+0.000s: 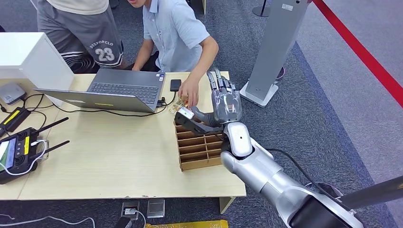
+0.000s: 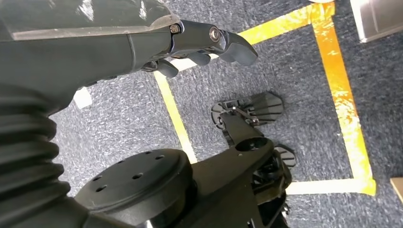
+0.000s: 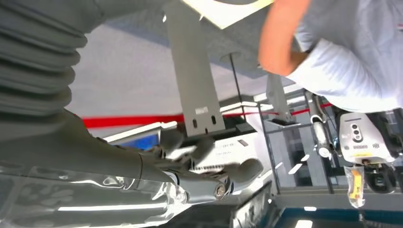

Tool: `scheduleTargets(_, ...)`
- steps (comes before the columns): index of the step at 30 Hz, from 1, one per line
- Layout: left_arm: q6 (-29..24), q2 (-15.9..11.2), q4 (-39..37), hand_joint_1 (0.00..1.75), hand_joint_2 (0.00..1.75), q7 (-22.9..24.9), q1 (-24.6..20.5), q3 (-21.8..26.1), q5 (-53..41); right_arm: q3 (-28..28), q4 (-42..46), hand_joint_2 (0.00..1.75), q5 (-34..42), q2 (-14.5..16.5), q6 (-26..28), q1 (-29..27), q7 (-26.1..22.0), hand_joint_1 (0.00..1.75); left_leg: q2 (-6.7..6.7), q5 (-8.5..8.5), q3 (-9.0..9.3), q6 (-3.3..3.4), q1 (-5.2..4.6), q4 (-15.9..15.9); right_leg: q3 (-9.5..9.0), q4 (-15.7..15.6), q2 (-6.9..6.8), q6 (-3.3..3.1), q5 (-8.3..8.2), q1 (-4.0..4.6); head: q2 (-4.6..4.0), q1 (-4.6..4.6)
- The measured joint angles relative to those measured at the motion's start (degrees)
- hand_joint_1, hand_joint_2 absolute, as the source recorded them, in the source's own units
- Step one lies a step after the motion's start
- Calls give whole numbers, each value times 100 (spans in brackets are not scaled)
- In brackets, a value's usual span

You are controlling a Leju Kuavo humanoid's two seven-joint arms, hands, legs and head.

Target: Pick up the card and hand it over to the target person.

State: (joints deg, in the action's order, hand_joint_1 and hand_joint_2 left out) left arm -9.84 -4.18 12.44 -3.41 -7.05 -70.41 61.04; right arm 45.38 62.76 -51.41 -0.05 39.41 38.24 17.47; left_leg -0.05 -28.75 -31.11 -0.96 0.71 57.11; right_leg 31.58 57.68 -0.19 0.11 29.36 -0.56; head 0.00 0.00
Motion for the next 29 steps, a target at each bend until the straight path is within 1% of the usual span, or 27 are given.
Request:
scheduleTargets(1,-12,3,1,0,0,-6,9,8,10,-148,281,44,130,-18,27,-134,-140,0,-4,-1,-1,1,0,1,0,0,-4,0,2,0,0,0)
scheduleTargets(3,-44,6,5,0,0,-8,14,42,41,-465,874,131,914,-38,59,-485,-689,0,-11,0,3,2,0,-4,-7,-5,-11,0,4,1,0,0)
scheduleTargets(4,-55,3,8,0,0,-8,12,55,52,-472,1053,175,1319,-90,59,-591,-865,0,-15,1,5,2,0,-7,-10,-8,-14,-1,3,1,0,0)
scheduleTargets(5,-66,-1,12,0,0,-8,10,69,62,-462,1248,175,1769,-157,59,-701,-1038,0,-16,2,3,1,1,-6,-8,-7,-16,-1,3,1,0,0)
scheduleTargets(6,-69,-9,14,0,0,-9,9,78,66,-365,1397,175,2279,-263,1,-764,-1112,0,-16,2,2,1,1,-4,-6,-6,-17,-1,3,1,0,0)
scheduleTargets(9,-61,-48,19,0,0,1,8,104,82,-203,1820,175,3863,-584,-407,-997,-1397,0,-22,7,-2,3,0,-3,-4,-6,-23,1,-1,0,0,0)
scheduleTargets(11,-55,-66,23,0,0,22,7,118,91,-169,2032,175,4468,-799,-637,-1191,-1542,0,-25,11,-3,5,0,-4,-6,-9,-25,2,-4,0,0,0)
scheduleTargets(15,-48,-75,37,0,0,68,8,148,111,-227,2404,175,5397,-1185,-1304,-1773,-1563,0,-41,12,2,6,2,-10,-19,-20,-42,3,-2,2,0,0)
scheduleTargets(18,-30,-91,42,0,0,106,8,155,110,-358,2561,175,5933,-1384,-1759,-2232,-1440,0,-44,9,11,6,2,-14,-27,-24,-45,3,3,2,0,0)
scheduleTargets(20,-16,-100,43,0,0,130,7,155,108,-463,2628,175,6119,-1469,-1888,-2506,-1416,0,-40,5,9,3,2,-10,-23,-18,-41,2,5,2,0,0)
scheduleTargets(24,-2,-98,47,0,0,169,5,141,88,-693,2638,175,6253,-1550,-1915,-2934,-1347,0,-39,5,6,2,1,-7,-19,-15,-39,1,4,1,0,0)
scheduleTargets(29,10,-88,55,0,0,142,6,126,64,-800,2597,175,6105,-1596,-1906,-3095,-1394,0,-18,4,-4,1,-1,1,-1,-6,-19,2,-1,-1,0,0)
